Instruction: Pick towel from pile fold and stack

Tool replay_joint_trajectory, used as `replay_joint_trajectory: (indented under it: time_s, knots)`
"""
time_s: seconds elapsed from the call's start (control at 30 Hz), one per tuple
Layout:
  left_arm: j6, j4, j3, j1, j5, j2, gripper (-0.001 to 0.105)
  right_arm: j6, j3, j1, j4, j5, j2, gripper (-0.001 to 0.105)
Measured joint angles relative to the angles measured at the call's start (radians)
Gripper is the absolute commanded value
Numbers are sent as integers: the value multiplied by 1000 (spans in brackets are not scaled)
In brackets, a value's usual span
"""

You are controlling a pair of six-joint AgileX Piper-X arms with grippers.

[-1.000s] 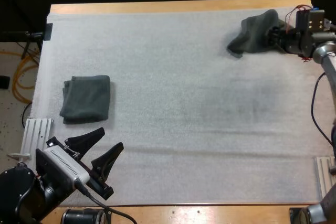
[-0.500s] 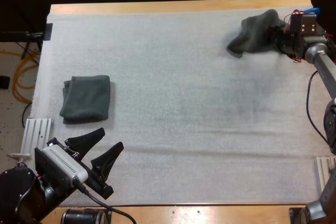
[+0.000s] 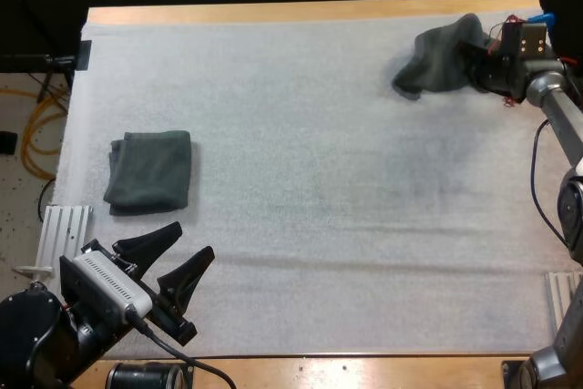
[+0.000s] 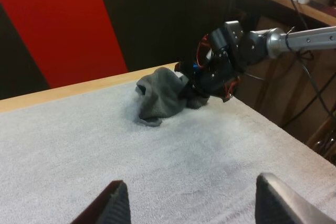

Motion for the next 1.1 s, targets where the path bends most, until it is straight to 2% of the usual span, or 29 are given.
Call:
replay_joint_trajectory:
  time_s: [0.2,0.3,0.47,0.53,0.77,0.93,1.1]
  knots:
    - [-1,0,0,0,0,0,51,-196,0,0,6,-8,-109,0]
    - [-1,0,0,0,0,0,51,-290,0,0,6,-44,-211,0]
    - [-1,0,0,0,0,0,51,-320,0,0,22,-240,-385,0]
    - [-1,0,0,0,0,0,51,-322,-3,0,59,-271,-453,0]
    - [-1,0,0,0,0,0,51,-345,-6,0,289,-297,-621,0]
    - [-1,0,0,0,0,0,51,-377,-6,1,499,-394,-695,0]
    - [-1,0,0,0,3,0,51,-461,-6,57,699,-430,-727,0]
